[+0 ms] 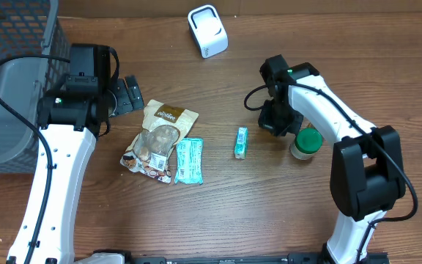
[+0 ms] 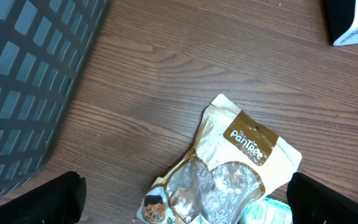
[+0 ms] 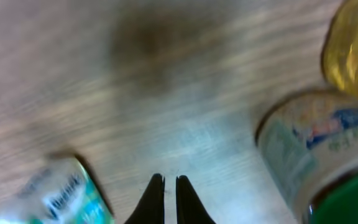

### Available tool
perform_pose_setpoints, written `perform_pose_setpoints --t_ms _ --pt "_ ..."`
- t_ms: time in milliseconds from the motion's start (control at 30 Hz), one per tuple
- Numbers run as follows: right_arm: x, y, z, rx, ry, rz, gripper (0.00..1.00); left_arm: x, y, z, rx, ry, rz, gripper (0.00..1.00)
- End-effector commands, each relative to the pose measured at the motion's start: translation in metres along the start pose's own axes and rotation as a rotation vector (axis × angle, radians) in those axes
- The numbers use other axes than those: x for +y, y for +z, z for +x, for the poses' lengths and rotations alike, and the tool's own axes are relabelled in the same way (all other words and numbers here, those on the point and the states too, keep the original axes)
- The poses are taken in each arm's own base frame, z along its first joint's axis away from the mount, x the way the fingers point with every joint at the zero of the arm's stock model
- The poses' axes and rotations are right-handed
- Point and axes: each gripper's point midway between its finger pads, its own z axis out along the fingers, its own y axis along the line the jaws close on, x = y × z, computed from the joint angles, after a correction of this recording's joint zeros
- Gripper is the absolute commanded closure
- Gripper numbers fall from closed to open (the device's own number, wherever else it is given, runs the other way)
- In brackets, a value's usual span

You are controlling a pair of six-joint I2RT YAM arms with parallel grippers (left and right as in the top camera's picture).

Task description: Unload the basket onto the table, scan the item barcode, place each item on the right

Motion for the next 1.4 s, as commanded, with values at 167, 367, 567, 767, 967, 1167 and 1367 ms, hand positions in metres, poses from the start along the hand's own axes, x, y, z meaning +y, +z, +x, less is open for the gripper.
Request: perform_pose_setpoints --t_ms 167,367,567,767,967,1167,1367 --pt "0.025 0.0 0.041 0.084 -0.081 -0.074 0.96 -0.001 -0.004 -0.004 -0.016 -0.002 0.007 0.0" --pt "0.052 -0.001 0.064 0.119 -0.213 -0.151 0.96 -0.001 -0.004 -0.004 -0.016 -0.002 0.007 0.0" --pt "0.077 -0.003 0.072 0.106 -0.292 -0.226 0.96 -0.001 -0.004 -0.004 -0.015 -0.002 0.007 0.0" --pt "0.084 -0.004 0.064 0.071 -0.295 -0.252 0.7 -0.001 -0.004 -0.004 -0.016 -0.002 0.007 0.0" --pt "0.09 -0.004 0.059 0.05 -0.291 -0.272 0.62 -0.001 -0.004 -0.004 -0.016 -0.002 0.007 0.0" --pt "0.092 0.005 0.058 0.04 -0.258 -0.285 0.62 -0.001 -0.004 -0.004 -0.016 -0.002 0.007 0.0" --pt "0.092 0.018 0.054 0.021 -0.234 -0.304 0.68 -0.001 -0.004 -0.004 -0.016 -0.002 0.007 0.0"
